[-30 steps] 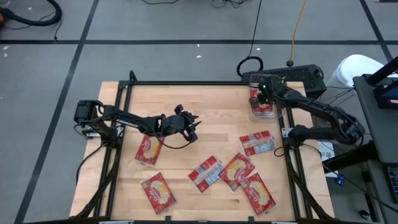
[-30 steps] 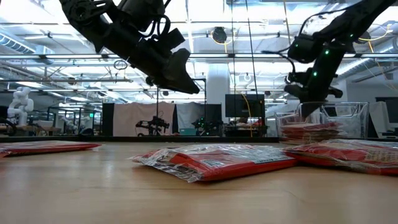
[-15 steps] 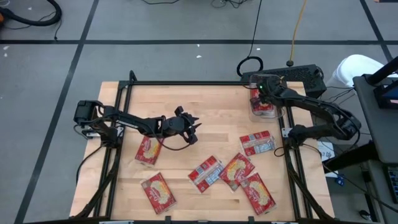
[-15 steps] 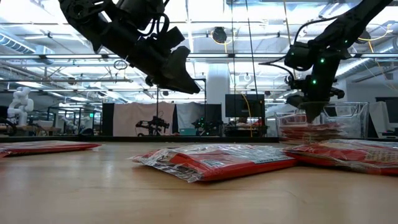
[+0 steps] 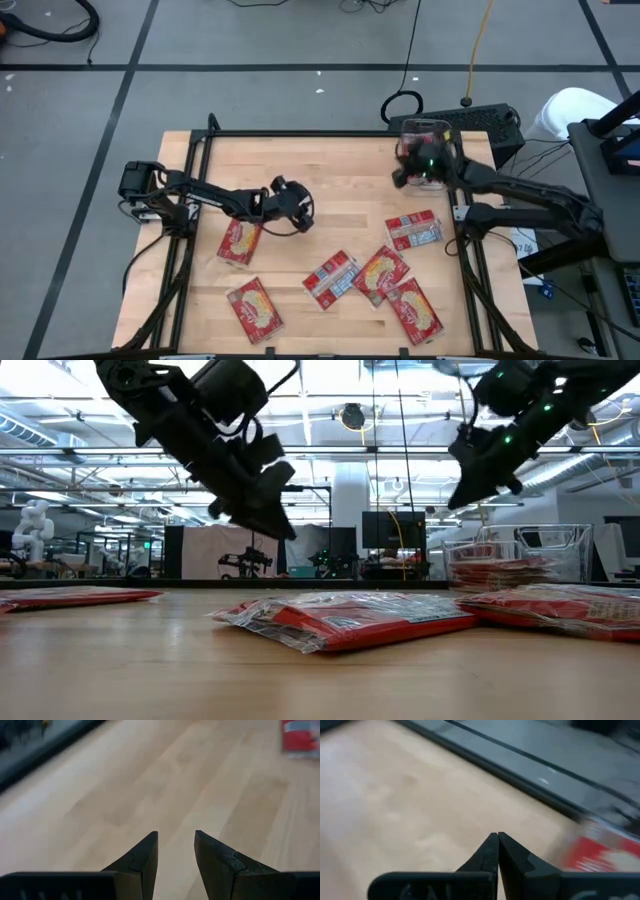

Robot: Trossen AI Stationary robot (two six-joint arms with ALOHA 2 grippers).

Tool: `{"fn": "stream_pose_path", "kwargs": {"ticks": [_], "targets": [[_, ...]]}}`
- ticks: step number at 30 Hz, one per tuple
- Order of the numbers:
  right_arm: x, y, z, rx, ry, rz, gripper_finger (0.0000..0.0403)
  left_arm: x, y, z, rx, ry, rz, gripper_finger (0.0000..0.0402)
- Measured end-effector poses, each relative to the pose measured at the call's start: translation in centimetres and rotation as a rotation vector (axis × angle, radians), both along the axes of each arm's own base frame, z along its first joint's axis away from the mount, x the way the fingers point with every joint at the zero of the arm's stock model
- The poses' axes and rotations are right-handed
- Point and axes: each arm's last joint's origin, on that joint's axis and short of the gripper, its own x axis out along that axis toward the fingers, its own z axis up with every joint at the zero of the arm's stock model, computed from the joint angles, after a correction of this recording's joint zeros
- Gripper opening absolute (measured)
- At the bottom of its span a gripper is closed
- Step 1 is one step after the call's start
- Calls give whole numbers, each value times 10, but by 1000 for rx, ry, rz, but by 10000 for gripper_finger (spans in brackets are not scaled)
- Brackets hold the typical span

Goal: Sort popcorn bags into baskets
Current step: Put the red popcorn bag into the transparent bin

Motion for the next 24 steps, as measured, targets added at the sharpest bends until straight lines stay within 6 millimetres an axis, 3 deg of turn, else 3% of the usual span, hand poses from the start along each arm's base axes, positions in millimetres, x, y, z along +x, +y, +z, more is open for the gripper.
{"fn": "stream_pose_path", "kwargs": {"ticks": [10, 19, 24], "targets": [[24, 66, -36, -135, -200, 293, 0, -36, -25, -3, -193, 173, 212, 131], [33, 100, -55, -149, -177, 444, 0, -93, -32, 2, -341, 434, 574, 132], [40, 111, -62, -144, -171, 498, 0, -109, -26, -4, -492, 555, 618, 157]]}}
